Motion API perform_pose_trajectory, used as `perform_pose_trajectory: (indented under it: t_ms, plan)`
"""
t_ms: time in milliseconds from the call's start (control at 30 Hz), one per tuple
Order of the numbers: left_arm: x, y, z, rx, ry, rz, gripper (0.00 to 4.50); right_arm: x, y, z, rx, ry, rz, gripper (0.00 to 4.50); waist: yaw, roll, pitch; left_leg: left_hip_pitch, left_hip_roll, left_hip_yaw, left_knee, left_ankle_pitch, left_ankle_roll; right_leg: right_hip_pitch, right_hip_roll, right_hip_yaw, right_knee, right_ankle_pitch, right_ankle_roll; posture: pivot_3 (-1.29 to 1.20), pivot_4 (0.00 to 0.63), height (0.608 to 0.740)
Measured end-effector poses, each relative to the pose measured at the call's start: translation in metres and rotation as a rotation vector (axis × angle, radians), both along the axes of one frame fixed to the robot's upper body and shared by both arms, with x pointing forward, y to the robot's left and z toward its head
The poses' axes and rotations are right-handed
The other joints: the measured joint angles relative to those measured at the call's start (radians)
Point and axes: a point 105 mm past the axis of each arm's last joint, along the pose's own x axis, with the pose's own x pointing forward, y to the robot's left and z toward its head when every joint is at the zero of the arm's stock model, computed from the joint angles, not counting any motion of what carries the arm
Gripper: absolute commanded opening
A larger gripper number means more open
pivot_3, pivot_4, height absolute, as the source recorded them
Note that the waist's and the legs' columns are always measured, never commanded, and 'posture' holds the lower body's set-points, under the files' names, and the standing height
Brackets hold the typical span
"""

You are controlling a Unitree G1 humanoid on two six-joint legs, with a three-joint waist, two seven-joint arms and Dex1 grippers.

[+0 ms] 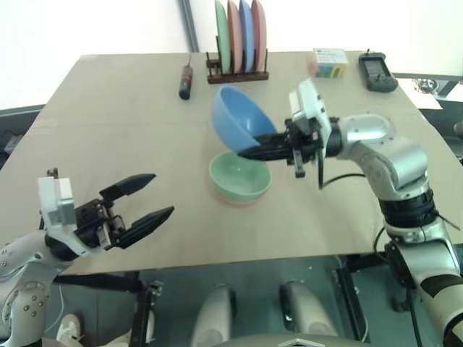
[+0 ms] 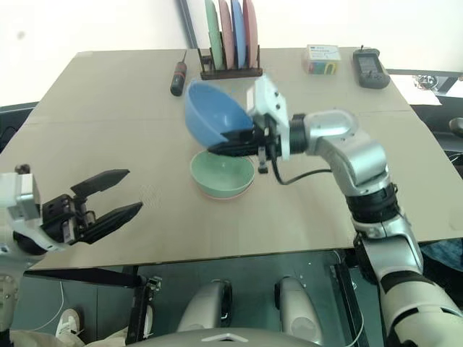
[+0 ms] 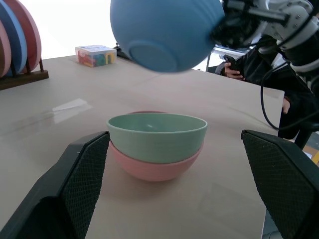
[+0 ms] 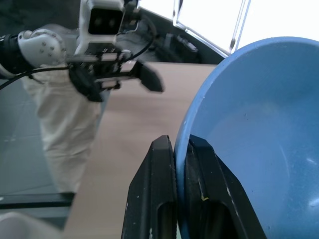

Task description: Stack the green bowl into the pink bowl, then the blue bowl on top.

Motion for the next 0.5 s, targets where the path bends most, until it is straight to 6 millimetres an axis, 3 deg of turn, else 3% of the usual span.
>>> perform_pose_trajectory:
  t_ms: [67,167,233,333,433,500]
  plan:
    - [0.004,-0.003,-0.002,0.005,0.016,0.0,4.5,0.005,0.006,-0.016,-0.015,0.046,-0.039,1.39,-0.001,0.0,0.0,0.0,0.0,0.001,0.0,0.0,0.0,0.0,0.0,0.001,0.0,0.0,0.0,0.0,0.15,0.74]
    - [0.008,-0.005,-0.005,0.021,0.03,0.017,4.5,0.016,0.006,-0.047,-0.067,0.088,-0.118,2.77,0.0,0.0,0.0,-0.001,0.0,0.001,0.0,0.0,0.0,0.0,0.0,0.001,0.0,0.0,0.0,0.0,0.15,0.74]
    - [0.011,-0.005,-0.009,0.033,0.081,0.036,4.5,0.019,0.003,-0.051,-0.075,0.094,-0.139,3.36,0.003,0.0,0.0,-0.002,0.0,0.0,0.0,0.0,0.0,-0.001,0.0,0.001,0.0,0.001,0.001,0.0,0.15,0.74]
    - [0.017,-0.003,-0.013,0.033,0.137,0.087,4.5,0.018,-0.006,-0.037,-0.039,0.062,-0.157,4.42,0.008,0.0,0.0,-0.002,0.0,0.0,-0.001,0.0,0.0,-0.001,0.0,0.001,-0.001,0.002,0.003,0.0,0.15,0.74]
    - [0.016,-0.006,-0.01,0.024,0.061,0.101,4.5,0.012,-0.027,-0.019,0.024,0.02,-0.191,4.42,0.014,0.0,0.0,-0.002,-0.001,0.0,-0.002,0.0,0.0,0.0,-0.001,0.0,-0.003,0.0,0.0,0.0,0.15,0.74]
    - [0.013,-0.006,-0.013,0.016,0.024,0.108,4.5,0.009,-0.046,-0.018,0.04,0.008,-0.235,4.42,0.017,-0.001,0.0,-0.002,-0.001,0.0,-0.002,0.0,0.0,0.0,-0.001,0.0,-0.003,0.0,0.0,0.0,0.15,0.74]
